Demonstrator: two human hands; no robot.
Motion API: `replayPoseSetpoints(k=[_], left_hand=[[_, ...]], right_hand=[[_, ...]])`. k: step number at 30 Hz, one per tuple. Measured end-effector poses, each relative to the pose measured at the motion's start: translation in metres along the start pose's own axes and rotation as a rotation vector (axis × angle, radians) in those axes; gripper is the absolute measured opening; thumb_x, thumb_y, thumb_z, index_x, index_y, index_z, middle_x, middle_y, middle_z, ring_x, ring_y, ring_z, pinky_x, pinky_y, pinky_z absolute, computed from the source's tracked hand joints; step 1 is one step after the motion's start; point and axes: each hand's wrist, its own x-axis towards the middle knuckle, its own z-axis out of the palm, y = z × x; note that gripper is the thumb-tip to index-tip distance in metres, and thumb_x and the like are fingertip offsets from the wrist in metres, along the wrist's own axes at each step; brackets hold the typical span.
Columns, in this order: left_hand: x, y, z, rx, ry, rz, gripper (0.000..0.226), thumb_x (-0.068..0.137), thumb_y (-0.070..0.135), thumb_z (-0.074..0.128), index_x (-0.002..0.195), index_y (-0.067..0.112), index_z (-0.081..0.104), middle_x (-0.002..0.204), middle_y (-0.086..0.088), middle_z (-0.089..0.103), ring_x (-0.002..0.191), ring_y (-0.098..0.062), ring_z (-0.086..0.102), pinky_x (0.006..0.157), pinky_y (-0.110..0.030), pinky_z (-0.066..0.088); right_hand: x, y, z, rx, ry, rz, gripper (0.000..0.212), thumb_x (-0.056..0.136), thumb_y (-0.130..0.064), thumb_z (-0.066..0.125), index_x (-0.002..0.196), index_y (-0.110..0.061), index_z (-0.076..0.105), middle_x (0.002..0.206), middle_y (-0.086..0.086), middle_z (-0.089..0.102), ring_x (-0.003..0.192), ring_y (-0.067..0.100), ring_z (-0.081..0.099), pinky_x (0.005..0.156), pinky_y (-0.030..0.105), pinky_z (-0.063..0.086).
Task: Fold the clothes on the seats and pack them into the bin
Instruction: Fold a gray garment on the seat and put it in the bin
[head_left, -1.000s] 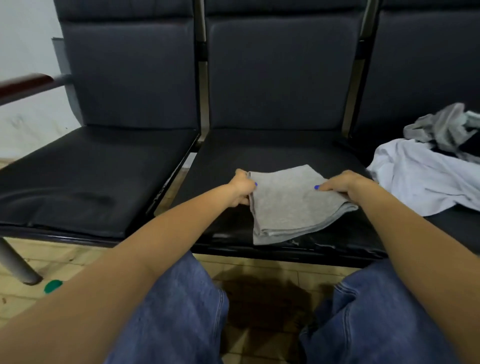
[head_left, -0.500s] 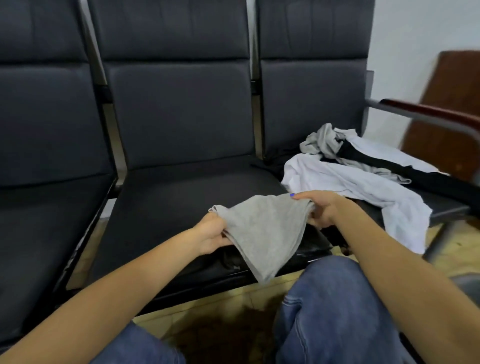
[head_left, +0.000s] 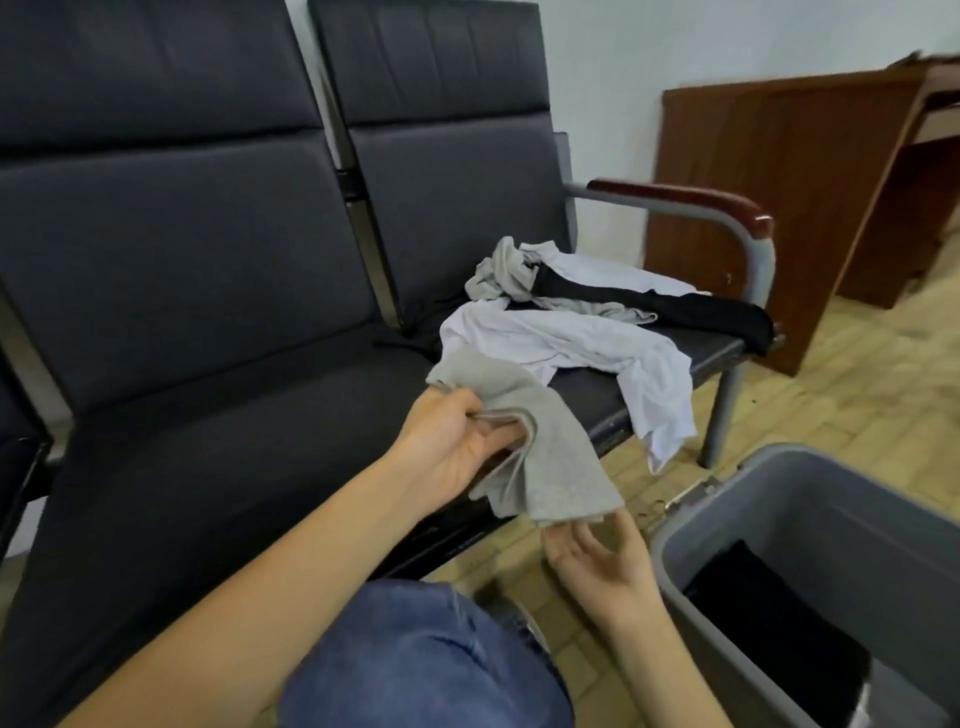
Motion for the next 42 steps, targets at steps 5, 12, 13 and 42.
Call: replayPoseSetpoints(k=[5,12,13,42], left_hand=[[0.000,-0.021,0.049,0.142,-0.135,-0.085,0.029,0.093,-0.013,0.025,0.112,-0.001,0.043,0.086,-0.025,0.060,0.055,-0.029,0.068,0.046,-0.036,0.056],[0.003,-0.067,0.058,0.325,-0.339,-0.266,0.035,0.095,-0.011,0.030,0.113,0.007,0.052,0.099,-0.020,0.066,0.070,-0.026,0.071,0.055,-0.040,0.059],[0.004,-0.075,0.056,0.405,-0.381,-0.294,0.034,0.095,-0.011,0.032,0.111,0.011,0.053,0.098,-0.016,0.068,0.072,-0.025,0.072,0.058,-0.039,0.060],[0.107,-0.118,0.105,1.228,-0.620,-0.524,0.042,0.100,0.020,0.044,0.141,0.018,0.036,0.132,-0.006,0.049,0.099,-0.021,0.061,0.090,-0.045,0.054]], right_hand=[[-0.044,0.000,0.010,0.076,-0.319,-0.092,0.098,0.049,-0.056,0.083,0.131,-0.008,0.056,0.134,0.022,0.054,0.125,0.041,0.050,0.092,0.057,0.048],[-0.083,-0.085,0.011,-0.006,-0.118,-0.347,0.046,0.081,-0.038,0.059,0.115,-0.007,0.067,0.112,0.016,0.069,0.090,0.033,0.071,0.068,0.047,0.059],[-0.090,-0.097,0.006,-0.053,-0.068,-0.377,0.043,0.084,-0.037,0.055,0.114,-0.009,0.066,0.109,0.015,0.070,0.087,0.032,0.071,0.067,0.046,0.059],[-0.046,-0.202,-0.203,-0.945,0.881,-0.045,0.038,0.085,0.008,0.056,0.121,0.000,0.048,0.094,0.022,0.060,0.079,0.036,0.059,0.058,0.041,0.053]])
